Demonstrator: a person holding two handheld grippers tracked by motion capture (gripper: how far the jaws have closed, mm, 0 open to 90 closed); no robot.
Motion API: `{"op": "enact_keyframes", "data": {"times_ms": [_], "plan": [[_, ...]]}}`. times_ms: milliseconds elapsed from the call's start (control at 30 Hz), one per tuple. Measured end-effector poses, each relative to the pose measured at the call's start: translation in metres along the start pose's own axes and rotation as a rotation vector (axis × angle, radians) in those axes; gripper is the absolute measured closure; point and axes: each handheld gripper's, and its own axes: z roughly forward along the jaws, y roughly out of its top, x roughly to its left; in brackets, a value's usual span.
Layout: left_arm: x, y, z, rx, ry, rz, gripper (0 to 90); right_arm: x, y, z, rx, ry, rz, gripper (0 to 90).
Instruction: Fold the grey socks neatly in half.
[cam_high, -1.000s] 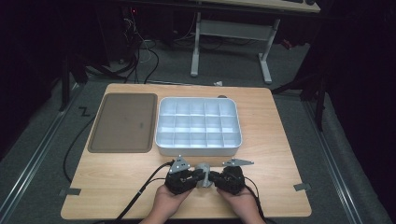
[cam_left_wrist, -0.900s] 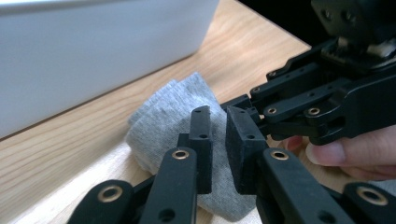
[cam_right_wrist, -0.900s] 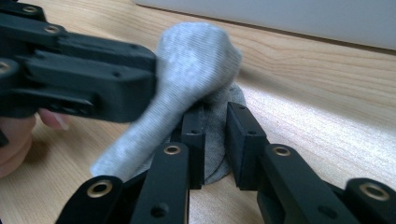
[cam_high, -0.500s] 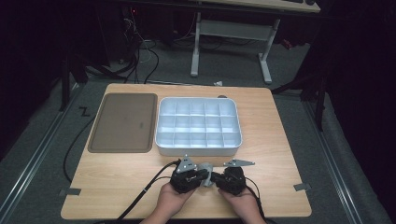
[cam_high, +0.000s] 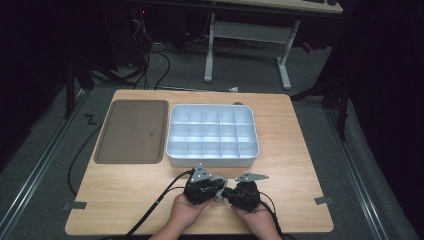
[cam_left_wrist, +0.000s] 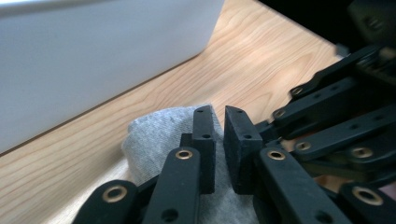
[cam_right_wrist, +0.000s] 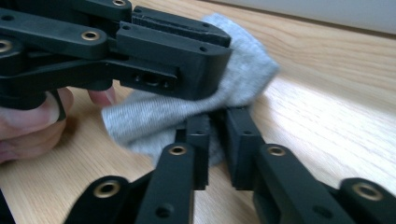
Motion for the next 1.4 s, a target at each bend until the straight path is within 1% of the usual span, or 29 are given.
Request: {"op": "enact_keyframes", "data": {"times_ms": [33, 100, 133, 167, 200, 233, 267, 300, 333, 400, 433, 467, 533, 567, 633, 667, 700, 733, 767, 800, 833, 900, 967, 1000, 1100, 1167, 1267, 1367, 1400], "plan": [[0.0, 0.0, 0.0, 0.003, 0.002, -0.002, 83.5, -0.001, -0.001, -0.002, 0.005, -0.004, 0.005, 78.7], [-0.001, -0.001, 0.001, 0.009, 0.011, 0.0, 84.6, -0.003, -0.002, -0.005, 0.006, -0.007, 0.011, 78.6], [-0.001, -0.001, 0.001, 0.011, 0.015, 0.002, 84.6, -0.004, -0.002, -0.008, -0.002, -0.013, 0.008, 78.6], [-0.001, -0.001, 0.001, 0.011, 0.016, 0.003, 85.1, -0.005, -0.003, -0.012, -0.015, -0.016, 0.02, 78.5], [-0.002, -0.002, 0.001, 0.011, 0.018, 0.002, 85.1, -0.006, -0.003, -0.02, -0.037, -0.017, 0.042, 75.9], [-0.002, -0.002, 0.001, 0.011, 0.019, -0.001, 85.1, -0.006, -0.003, -0.02, -0.037, -0.017, 0.042, 75.9], [-0.001, -0.002, 0.001, 0.011, 0.018, -0.009, 85.3, -0.005, -0.002, -0.023, -0.05, -0.009, 0.052, 73.3], [-0.001, -0.002, 0.001, 0.012, 0.017, -0.013, 85.4, -0.003, -0.001, -0.027, -0.062, -0.003, 0.06, 68.7], [0.0, -0.002, 0.001, 0.011, 0.015, -0.018, 85.8, 0.002, 0.001, -0.03, -0.07, 0.016, 0.077, 61.4], [0.002, -0.003, 0.001, 0.003, 0.001, -0.055, 86.4, 0.005, 0.002, -0.029, -0.07, 0.04, 0.101, 56.8], [0.002, -0.003, 0.001, 0.003, 0.001, -0.055, 86.9, 0.005, 0.002, -0.029, -0.07, 0.04, 0.101, 56.8], [0.005, -0.004, 0.0, -0.003, -0.015, -0.089, 87.7, 0.006, 0.001, -0.025, -0.075, 0.061, 0.139, 51.7], [0.008, -0.005, 0.0, -0.008, -0.028, -0.117, 88.1, 0.006, 0.001, -0.024, -0.076, 0.059, 0.148, 49.9], [0.009, -0.006, -0.001, -0.009, -0.029, -0.119, 88.5, 0.005, 0.001, -0.022, -0.08, 0.055, 0.161, 48.9], [0.011, -0.006, -0.002, -0.008, -0.038, -0.133, 88.6, 0.005, 0.001, -0.019, -0.074, 0.05, 0.166, 47.3], [0.011, -0.006, -0.002, -0.009, -0.039, -0.136, 89.2, 0.004, 0.001, -0.017, -0.075, 0.068, 0.182, 46.8], [0.011, -0.006, -0.002, -0.01, -0.033, -0.129, 89.4, 0.004, 0.001, -0.018, -0.091, 0.078, 0.193, 46.7], [0.011, -0.006, -0.002, -0.012, -0.03, -0.125, 89.4, 0.004, 0.001, -0.018, -0.091, 0.078, 0.193, 46.7], [0.011, -0.007, -0.002, -0.013, -0.03, -0.126, 89.4, 0.002, 0.003, -0.023, -0.132, 0.099, 0.223, 46.9], [0.011, -0.007, -0.002, -0.015, -0.032, -0.132, 89.5, 0.002, 0.003, -0.024, -0.14, 0.1, 0.232, 46.9], [0.011, -0.007, -0.002, -0.014, -0.033, -0.135, 89.5, 0.002, 0.003, -0.024, -0.14, 0.1, 0.232, 46.9], [0.012, -0.007, -0.002, -0.014, -0.034, -0.139, 89.8, 0.003, 0.001, -0.019, -0.12, 0.08, 0.23, 47.2], [0.012, -0.007, -0.002, -0.013, -0.034, -0.138, 89.8, 0.003, 0.0, -0.016, -0.115, 0.076, 0.229, 47.3], [0.012, -0.007, -0.002, -0.015, -0.036, -0.141, 89.7, 0.003, -0.003, -0.012, -0.102, 0.073, 0.238, 47.3], [0.013, -0.007, -0.002, -0.015, -0.036, -0.153, 89.7, 0.002, -0.005, -0.009, -0.092, 0.066, 0.236, 47.6], [0.015, -0.006, -0.003, -0.016, -0.047, -0.174, 89.2, 0.002, -0.006, -0.007, -0.076, 0.044, 0.222, 48.4], [0.016, -0.006, -0.005, -0.02, -0.058, -0.192, 86.3, 0.001, -0.005, -0.007, -0.071, 0.023, 0.207, 50.3], [0.019, -0.008, -0.009, -0.042, -0.064, -0.216, 84.6, -0.001, -0.004, -0.007, -0.07, 0.012, 0.201, 51.1], [0.019, -0.008, -0.013, -0.055, -0.067, -0.219, 82.7, -0.001, -0.003, -0.006, -0.064, -0.009, 0.191, 52.9]]}}
